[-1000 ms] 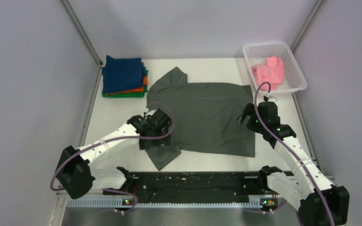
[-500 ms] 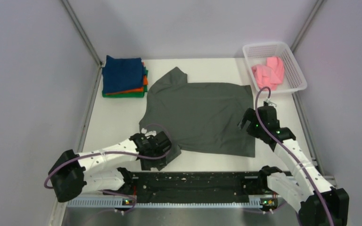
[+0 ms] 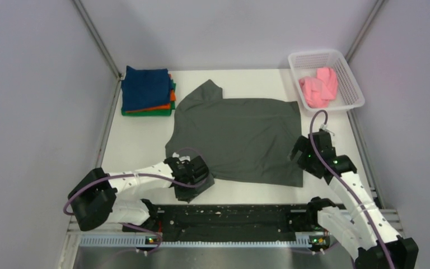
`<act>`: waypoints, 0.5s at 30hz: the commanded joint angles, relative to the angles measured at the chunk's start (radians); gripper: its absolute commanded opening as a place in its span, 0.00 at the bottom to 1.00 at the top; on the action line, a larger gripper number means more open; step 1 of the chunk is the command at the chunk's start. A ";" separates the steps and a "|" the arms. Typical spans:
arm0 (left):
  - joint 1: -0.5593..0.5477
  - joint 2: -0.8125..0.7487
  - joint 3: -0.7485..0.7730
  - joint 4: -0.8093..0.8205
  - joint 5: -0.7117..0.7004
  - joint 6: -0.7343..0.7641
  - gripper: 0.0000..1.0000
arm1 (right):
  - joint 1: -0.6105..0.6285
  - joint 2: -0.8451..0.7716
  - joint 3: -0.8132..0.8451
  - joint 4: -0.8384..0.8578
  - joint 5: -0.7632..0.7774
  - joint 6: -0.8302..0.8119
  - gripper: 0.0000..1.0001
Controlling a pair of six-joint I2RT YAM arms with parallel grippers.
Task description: Fold and stack the t-shirts
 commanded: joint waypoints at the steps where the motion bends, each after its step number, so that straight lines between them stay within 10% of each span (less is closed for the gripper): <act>1: 0.006 0.015 -0.014 0.043 -0.021 0.020 0.22 | -0.004 -0.056 0.074 -0.167 0.084 0.098 0.95; 4: 0.008 0.029 -0.018 0.035 -0.031 0.016 0.00 | -0.003 -0.099 0.042 -0.198 0.075 0.160 0.95; 15: 0.010 -0.033 -0.001 0.034 -0.027 0.041 0.00 | -0.003 -0.157 -0.144 -0.194 0.010 0.308 0.82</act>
